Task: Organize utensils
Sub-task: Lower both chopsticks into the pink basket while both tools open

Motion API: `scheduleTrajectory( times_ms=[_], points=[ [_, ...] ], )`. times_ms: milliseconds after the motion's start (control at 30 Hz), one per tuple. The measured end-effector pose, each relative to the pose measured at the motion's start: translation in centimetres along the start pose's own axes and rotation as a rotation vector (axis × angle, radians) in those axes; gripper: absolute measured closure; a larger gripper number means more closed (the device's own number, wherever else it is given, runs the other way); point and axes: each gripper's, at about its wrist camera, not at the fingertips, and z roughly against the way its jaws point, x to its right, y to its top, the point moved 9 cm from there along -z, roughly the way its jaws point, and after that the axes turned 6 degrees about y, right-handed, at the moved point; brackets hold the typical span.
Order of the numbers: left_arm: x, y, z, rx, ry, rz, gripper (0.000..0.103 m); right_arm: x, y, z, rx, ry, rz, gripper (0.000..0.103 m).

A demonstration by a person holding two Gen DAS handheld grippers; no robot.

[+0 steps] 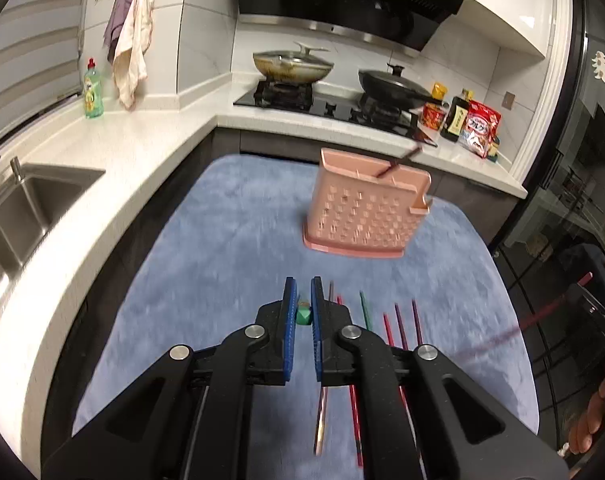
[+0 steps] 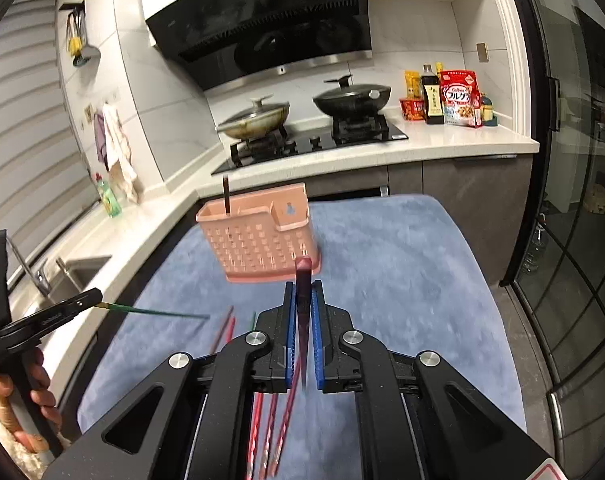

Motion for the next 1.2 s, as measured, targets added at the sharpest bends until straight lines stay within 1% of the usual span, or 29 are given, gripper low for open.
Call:
scheduleTrajectory(
  times_ms=[100,200,367,433,600,700,867,1000,1067,1200],
  points=[
    [0.3,2.0,-0.6,0.020,0.008,-0.007,0.096,0.1,1.4,-0.2,0.020,-0.002,-0.004,0.096],
    [0.5,3.7,-0.9,0.039,0.006,-0.013,0.096,0.0,2.6,-0.4,0.038,0.016,-0.010,0.096],
    [1.5,7.3,-0.4,0.081,-0.019,-0.032,0.096,-0.6,5.3,-0.7,0.070,0.058,-0.026,0.096],
    [2.0,9.0,0.1,0.102,-0.038,-0.038,0.096,-0.9,6.9,-1.0,0.091,0.076,-0.038,0.096],
    [3.0,14.0,2.4,0.187,-0.069,-0.028,0.096,-1.4,11.0,-1.6,0.154,0.130,-0.069,0.096],
    [3.6,17.6,3.9,0.257,-0.084,-0.018,0.096,-2.0,14.0,-2.4,0.192,0.147,-0.067,0.096],
    [4.7,22.6,5.1,0.373,-0.067,-0.011,0.096,-3.0,18.0,-4.3,0.251,0.160,-0.059,0.096],
    [5.3,25.6,4.2,0.431,-0.065,0.000,0.096,-3.4,20.4,-6.3,0.282,0.158,-0.062,0.096],
    [5.7,26.8,2.9,0.436,-0.063,0.010,0.096,-3.5,21.4,-7.6,0.286,0.160,-0.066,0.096],
    [6.2,28.0,0.5,0.436,-0.058,0.010,0.096,-3.5,22.0,-10.1,0.282,0.160,-0.063,0.096]
  ],
)
